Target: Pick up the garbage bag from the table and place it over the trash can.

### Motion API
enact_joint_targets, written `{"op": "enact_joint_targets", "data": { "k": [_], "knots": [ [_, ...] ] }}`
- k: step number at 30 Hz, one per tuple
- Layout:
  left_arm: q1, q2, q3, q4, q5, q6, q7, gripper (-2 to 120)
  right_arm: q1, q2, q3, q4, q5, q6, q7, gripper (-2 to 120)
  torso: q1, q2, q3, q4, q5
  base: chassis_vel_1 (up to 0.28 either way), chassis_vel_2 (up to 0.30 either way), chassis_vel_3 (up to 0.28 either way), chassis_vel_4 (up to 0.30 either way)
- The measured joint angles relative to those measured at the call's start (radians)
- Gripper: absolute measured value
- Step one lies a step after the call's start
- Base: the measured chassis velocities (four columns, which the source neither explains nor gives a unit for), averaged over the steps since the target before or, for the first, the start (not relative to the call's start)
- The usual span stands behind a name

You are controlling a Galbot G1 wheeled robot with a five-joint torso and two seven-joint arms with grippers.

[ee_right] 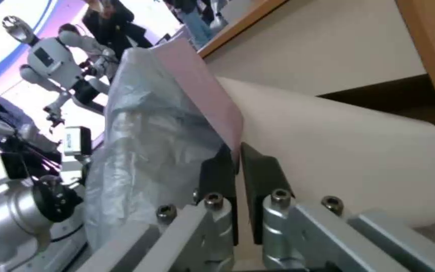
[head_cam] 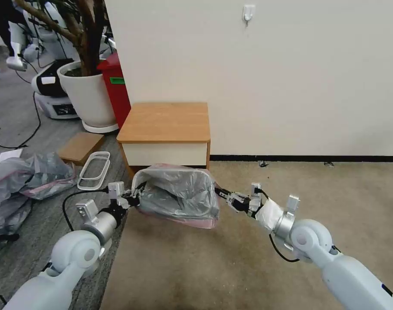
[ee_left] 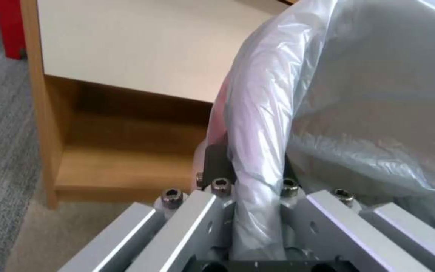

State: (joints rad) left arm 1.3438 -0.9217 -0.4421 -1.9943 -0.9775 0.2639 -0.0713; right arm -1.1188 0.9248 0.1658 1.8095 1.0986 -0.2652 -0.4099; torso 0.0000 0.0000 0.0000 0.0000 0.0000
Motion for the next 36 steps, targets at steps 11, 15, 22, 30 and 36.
{"op": "enact_joint_targets", "data": {
  "k": [11, 15, 22, 30, 36],
  "knots": [
    [0.019, -0.003, 0.009, -0.025, -0.029, 0.007, -0.017, 1, 0.037, 0.029, -0.078, -0.012, -0.163, 0.097, 0.207, 6, 0.000, 0.000, 0.000, 0.0000, -0.0001, 0.000, 0.000, 0.000, 0.000],
    [0.025, -0.004, 0.014, -0.040, -0.048, 0.024, -0.034, 1, 0.065, 0.047, -0.113, -0.046, -0.206, 0.128, 0.264, 6, 0.000, 0.000, 0.000, 0.0002, 0.0000, 0.000, 0.000, 0.000, 0.000],
    [0.044, -0.004, 0.023, -0.054, -0.062, 0.034, -0.048, 1, 0.102, 0.077, -0.174, -0.108, -0.242, 0.168, 0.340, 5, 0.000, 0.000, 0.000, 0.0001, 0.0000, 0.000, 0.000, 0.000, 0.000],
    [0.054, -0.007, 0.027, -0.065, -0.067, 0.035, -0.055, 1, 0.141, 0.096, -0.220, -0.185, -0.265, 0.186, 0.368, 6, 0.000, 0.000, 0.000, 0.0001, 0.0000, 0.000, 0.000, 0.000, 0.000],
    [0.061, -0.008, 0.032, -0.070, -0.073, 0.037, -0.064, 1, 0.181, 0.124, -0.263, -0.248, -0.288, 0.204, 0.413, 6, 0.000, 0.000, 0.000, 0.0001, 0.0002, 0.000, 0.000, 0.000, 0.000]
  ]
}}
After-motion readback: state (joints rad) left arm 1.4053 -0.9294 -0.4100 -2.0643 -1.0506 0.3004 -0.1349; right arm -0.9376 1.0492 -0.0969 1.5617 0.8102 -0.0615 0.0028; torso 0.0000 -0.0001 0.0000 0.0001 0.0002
